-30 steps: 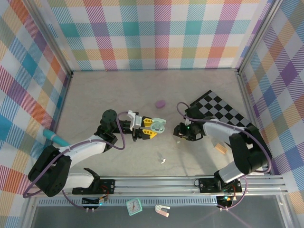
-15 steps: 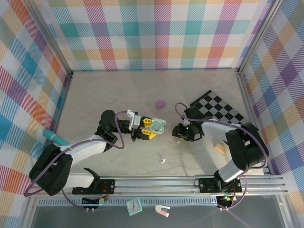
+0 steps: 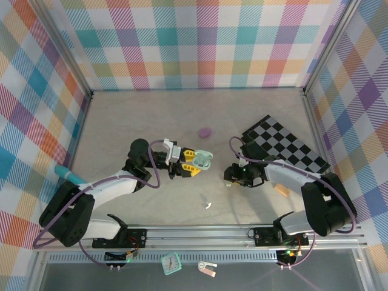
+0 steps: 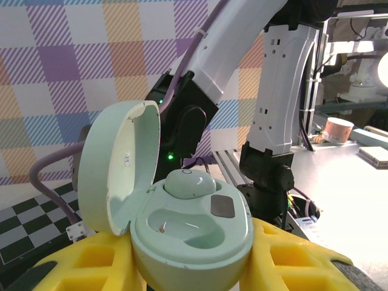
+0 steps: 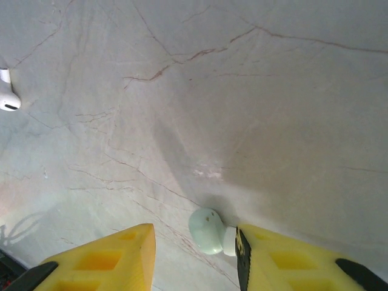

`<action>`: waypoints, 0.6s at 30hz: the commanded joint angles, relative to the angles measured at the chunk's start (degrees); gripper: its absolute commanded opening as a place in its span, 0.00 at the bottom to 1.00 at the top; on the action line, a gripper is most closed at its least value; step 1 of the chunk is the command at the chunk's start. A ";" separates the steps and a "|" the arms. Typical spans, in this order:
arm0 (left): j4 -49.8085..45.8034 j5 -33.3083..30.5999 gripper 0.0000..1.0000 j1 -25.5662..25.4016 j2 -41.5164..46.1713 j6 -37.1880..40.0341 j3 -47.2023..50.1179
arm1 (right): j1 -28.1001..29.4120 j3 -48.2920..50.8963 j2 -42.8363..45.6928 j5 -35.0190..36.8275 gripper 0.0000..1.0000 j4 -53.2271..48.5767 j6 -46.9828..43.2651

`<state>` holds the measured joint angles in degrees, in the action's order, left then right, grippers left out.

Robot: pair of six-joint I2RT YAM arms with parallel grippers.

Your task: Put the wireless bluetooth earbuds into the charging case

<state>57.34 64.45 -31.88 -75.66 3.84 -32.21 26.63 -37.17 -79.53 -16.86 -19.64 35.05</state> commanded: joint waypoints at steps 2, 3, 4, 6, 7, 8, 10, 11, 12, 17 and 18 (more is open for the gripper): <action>3.77 -1.92 0.26 1.98 -0.29 0.34 -0.15 | 2.37 -5.73 0.03 8.50 0.42 -9.63 -3.33; 4.26 -2.95 0.26 2.48 -0.28 0.38 0.39 | 3.18 -7.32 -0.86 10.61 0.42 -11.65 -3.64; 4.67 -3.86 0.26 3.04 -0.23 0.51 0.87 | 3.91 -8.60 -1.74 12.29 0.42 -13.26 -3.71; 5.15 -5.78 0.26 4.27 0.05 0.80 1.96 | 6.33 -11.00 -3.81 16.03 0.42 -15.90 -4.04; 5.27 -6.41 0.26 4.75 0.22 1.03 2.50 | 7.36 -12.12 -4.80 17.58 0.42 -16.90 -4.10; 5.62 -7.12 0.26 5.42 0.51 1.00 3.10 | 8.61 -13.28 -5.84 19.56 0.42 -18.03 -4.33; 6.89 -8.49 0.26 6.65 1.11 0.78 4.50 | 10.98 -15.61 -7.90 23.56 0.41 -20.18 -4.53; 7.29 -9.51 0.26 7.37 1.54 0.73 5.22 | 12.29 -16.80 -9.18 25.69 0.40 -21.28 -4.92; 7.51 -10.94 0.26 8.20 2.03 0.83 6.00 | 13.53 -17.86 -10.38 27.58 0.40 -22.34 -5.45; 7.14 -15.73 0.25 11.10 3.20 1.26 7.85 | 17.85 -22.41 -16.07 33.65 0.37 -26.32 -6.82; 6.85 -16.47 0.25 11.39 3.38 1.34 7.99 | 18.56 -23.16 -17.08 34.71 0.37 -27.10 -6.75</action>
<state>60.38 51.27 -21.58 -74.11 4.05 -24.75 43.53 -58.08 -94.41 11.31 -41.15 29.80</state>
